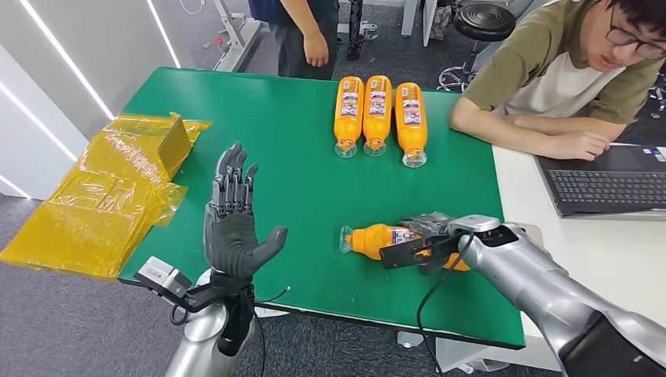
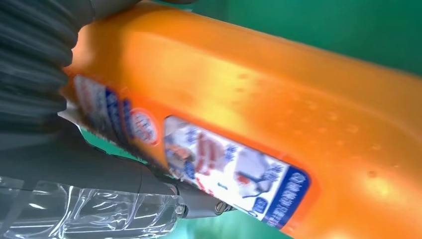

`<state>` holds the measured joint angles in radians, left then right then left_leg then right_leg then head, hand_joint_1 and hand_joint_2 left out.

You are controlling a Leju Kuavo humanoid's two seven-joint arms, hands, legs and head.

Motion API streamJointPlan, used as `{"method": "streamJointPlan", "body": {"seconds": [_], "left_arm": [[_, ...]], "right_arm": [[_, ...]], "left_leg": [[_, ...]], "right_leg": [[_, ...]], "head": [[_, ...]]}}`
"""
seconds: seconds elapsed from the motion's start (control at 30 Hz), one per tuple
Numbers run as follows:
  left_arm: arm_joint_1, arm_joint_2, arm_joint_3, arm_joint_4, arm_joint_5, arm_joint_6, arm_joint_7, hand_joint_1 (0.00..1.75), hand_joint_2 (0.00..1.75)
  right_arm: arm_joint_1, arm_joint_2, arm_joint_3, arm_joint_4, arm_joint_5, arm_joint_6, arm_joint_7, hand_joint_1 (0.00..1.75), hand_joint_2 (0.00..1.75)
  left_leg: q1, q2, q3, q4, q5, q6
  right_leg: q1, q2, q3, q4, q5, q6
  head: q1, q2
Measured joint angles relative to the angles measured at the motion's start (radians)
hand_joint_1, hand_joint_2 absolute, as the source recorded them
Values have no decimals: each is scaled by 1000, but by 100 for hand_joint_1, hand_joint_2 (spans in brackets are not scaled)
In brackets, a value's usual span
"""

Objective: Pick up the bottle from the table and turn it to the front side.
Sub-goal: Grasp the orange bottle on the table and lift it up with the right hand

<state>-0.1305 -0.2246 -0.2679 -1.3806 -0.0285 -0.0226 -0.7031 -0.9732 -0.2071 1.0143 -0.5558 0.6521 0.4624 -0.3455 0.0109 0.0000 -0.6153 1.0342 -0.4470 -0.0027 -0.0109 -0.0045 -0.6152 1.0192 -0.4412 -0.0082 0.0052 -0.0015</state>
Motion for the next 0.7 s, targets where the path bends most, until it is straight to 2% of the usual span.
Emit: {"method": "streamJointPlan", "body": {"seconds": [0.03,0.07,0.17,0.2,0.3,0.43,0.53,0.7], "left_arm": [[-1,0,2,0,1,0,0,0,175],[-2,-1,5,0,2,0,0,0,175],[-8,-1,12,0,5,0,0,0,175],[-10,-1,13,0,6,-1,0,0,175],[-12,-1,14,0,7,-2,0,0,175],[-14,-1,14,0,7,-6,0,0,175],[-16,-2,16,0,6,-4,0,0,175],[-15,-9,21,0,-3,3,0,0,175]], "right_arm": [[-2,0,10,4,-1,5,7,0,175],[-6,0,21,9,-1,8,12,38,175],[-18,0,50,22,-2,14,20,169,175],[-21,0,58,26,-2,14,21,175,175],[-26,-2,73,33,-1,-15,21,175,175],[-17,-3,83,35,-14,-121,24,175,175],[6,7,81,36,-29,-256,42,175,175],[87,49,29,29,-67,-566,58,175,175]], "left_leg": [[0,0,0,0,0,0],[0,0,0,0,0,0],[0,0,1,0,0,0],[0,1,1,0,0,0],[0,0,1,0,0,0],[0,0,1,0,0,0],[0,0,1,0,0,0],[0,0,0,0,0,0]], "right_leg": [[0,0,0,0,0,0],[0,0,0,0,0,0],[0,1,0,0,0,0],[0,1,0,0,0,0],[0,1,1,0,0,0],[0,0,1,0,0,0],[0,0,1,0,0,0],[0,1,0,0,0,0]], "head": [[0,0],[0,0],[0,0],[0,0],[0,0],[0,0],[0,0],[0,0]]}}
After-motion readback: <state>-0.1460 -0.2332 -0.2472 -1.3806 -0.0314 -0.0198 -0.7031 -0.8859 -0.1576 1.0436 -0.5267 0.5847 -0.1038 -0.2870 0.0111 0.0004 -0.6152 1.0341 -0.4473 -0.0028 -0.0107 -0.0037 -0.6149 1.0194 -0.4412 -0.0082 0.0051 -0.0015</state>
